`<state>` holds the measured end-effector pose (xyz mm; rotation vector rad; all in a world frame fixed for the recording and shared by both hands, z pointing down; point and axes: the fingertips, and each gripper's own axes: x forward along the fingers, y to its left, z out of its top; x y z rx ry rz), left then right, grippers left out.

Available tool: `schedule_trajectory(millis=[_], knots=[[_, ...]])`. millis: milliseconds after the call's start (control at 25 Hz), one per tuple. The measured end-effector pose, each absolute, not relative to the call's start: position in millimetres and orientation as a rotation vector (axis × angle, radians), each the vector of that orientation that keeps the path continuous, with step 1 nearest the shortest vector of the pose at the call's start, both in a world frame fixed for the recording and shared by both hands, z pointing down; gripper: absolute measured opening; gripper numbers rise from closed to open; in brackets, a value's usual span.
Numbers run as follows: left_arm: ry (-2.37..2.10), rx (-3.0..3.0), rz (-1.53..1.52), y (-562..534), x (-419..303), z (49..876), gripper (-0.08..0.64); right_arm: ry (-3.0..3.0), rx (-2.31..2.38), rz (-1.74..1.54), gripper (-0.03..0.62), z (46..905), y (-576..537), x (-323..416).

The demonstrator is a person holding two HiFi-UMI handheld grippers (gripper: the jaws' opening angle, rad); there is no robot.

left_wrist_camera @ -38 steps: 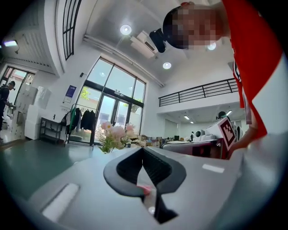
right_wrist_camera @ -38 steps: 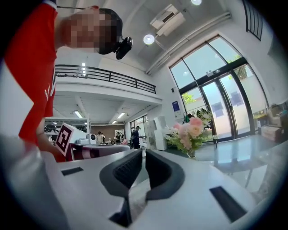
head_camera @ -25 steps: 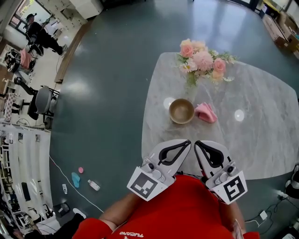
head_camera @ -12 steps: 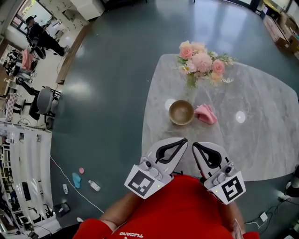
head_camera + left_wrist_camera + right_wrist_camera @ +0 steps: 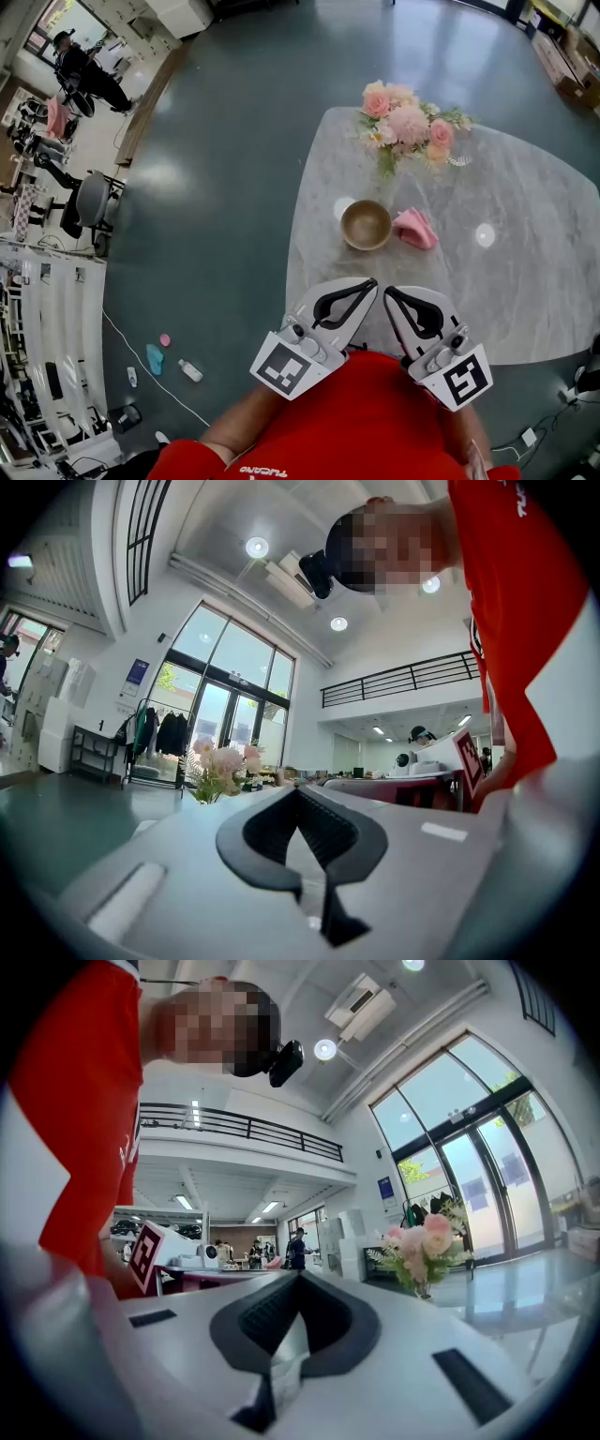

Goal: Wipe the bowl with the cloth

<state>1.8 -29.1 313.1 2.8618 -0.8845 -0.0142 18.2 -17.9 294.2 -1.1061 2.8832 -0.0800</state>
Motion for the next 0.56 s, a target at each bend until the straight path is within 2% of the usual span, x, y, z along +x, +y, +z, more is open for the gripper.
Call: schedule_trajectory(millis=[560], knots=[[-0.881,2.869,-0.004,-31.2,2.3,313.7,0.005,2.874,-1.117,-0.107,0.002,295.8,-20.1,20.2]])
